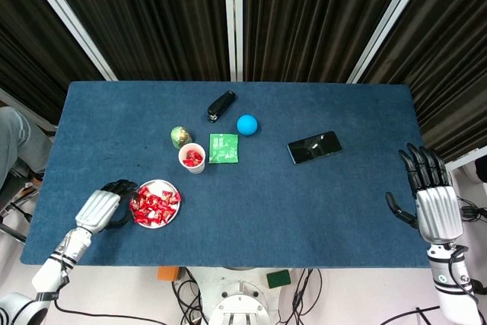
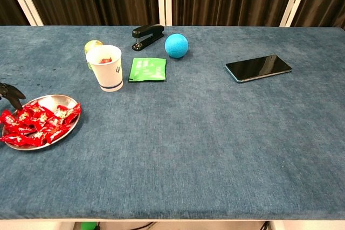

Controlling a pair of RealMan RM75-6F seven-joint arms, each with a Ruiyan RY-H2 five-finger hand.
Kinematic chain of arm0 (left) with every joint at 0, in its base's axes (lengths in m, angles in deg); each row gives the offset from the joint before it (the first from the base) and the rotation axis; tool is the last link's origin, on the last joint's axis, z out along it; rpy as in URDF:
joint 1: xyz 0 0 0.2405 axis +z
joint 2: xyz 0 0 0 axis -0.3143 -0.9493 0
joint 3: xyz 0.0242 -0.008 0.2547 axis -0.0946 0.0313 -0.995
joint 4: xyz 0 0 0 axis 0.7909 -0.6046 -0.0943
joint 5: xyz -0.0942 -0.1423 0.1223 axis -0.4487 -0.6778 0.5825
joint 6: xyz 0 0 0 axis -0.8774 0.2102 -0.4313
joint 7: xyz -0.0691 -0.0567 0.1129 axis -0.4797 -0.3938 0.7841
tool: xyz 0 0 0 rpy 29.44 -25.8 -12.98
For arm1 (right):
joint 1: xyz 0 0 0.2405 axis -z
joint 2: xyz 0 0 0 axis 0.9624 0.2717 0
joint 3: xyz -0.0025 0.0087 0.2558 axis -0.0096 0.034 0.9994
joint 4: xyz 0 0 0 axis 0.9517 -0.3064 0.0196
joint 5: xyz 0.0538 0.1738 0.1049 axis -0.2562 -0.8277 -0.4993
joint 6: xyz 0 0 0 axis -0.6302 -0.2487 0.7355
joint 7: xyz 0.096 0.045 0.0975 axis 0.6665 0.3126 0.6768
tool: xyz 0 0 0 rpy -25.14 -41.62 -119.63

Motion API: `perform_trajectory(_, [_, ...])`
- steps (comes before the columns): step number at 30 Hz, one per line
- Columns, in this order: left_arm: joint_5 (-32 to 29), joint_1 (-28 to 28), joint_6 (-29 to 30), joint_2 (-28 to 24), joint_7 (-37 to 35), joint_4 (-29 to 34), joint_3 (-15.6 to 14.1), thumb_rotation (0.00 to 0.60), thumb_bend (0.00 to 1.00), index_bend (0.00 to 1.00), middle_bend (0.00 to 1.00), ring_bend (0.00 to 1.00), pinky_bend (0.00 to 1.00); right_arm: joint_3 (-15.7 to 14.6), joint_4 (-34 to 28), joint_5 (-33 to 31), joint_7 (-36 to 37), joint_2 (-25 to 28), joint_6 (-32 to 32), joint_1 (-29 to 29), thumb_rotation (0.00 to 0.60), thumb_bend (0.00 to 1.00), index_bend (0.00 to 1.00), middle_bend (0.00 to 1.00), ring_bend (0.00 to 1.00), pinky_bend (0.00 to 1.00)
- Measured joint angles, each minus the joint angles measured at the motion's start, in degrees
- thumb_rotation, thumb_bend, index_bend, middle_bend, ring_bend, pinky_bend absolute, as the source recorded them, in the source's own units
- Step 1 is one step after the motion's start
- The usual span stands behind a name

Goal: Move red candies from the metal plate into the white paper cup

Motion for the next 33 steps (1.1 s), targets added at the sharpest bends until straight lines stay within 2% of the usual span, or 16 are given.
perform_trajectory(10, [0.0, 0.1, 0.1, 0.7, 0.2, -0.8, 0.7, 0.600, 0.36, 0.41, 0.19, 0.12, 0.21, 0.0, -0.2, -0.1, -0.3, 0.0, 0.3, -0.1, 0.600, 0.32, 0.00, 0.00, 0.00, 0.00])
perform_trajectory(21, [-0.1, 0.0, -0.5, 1.2, 1.3, -1.4, 0.8, 0.600, 0.36, 0.43, 0.19, 0.12, 0.21, 0.1, -0.1, -0.3, -0.3, 0.0, 0.4, -0.1, 0.600, 0.32, 0.00, 0.00, 0.00, 0.00])
perform_trajectory(29, [0.1, 0.2, 0.4, 1.8, 1.5, -2.0, 1.2, 0.600, 0.37, 0.53, 0.20, 0.12, 0.21, 0.1, 0.0, -0.4, -0.2, 0.0, 0.6, -0.2, 0.600, 0.32, 0.00, 0.00, 0.00, 0.00])
perform_trajectory(33, [0.4, 0.3, 1.0, 1.9, 1.3, -2.1, 1.3, 0.600, 0.37, 0.55, 0.20, 0.12, 0.21, 0.1, 0.1, -0.5, -0.1, -0.1, 0.6, -0.1, 0.600, 0.32, 0.00, 0.00, 0.00, 0.00])
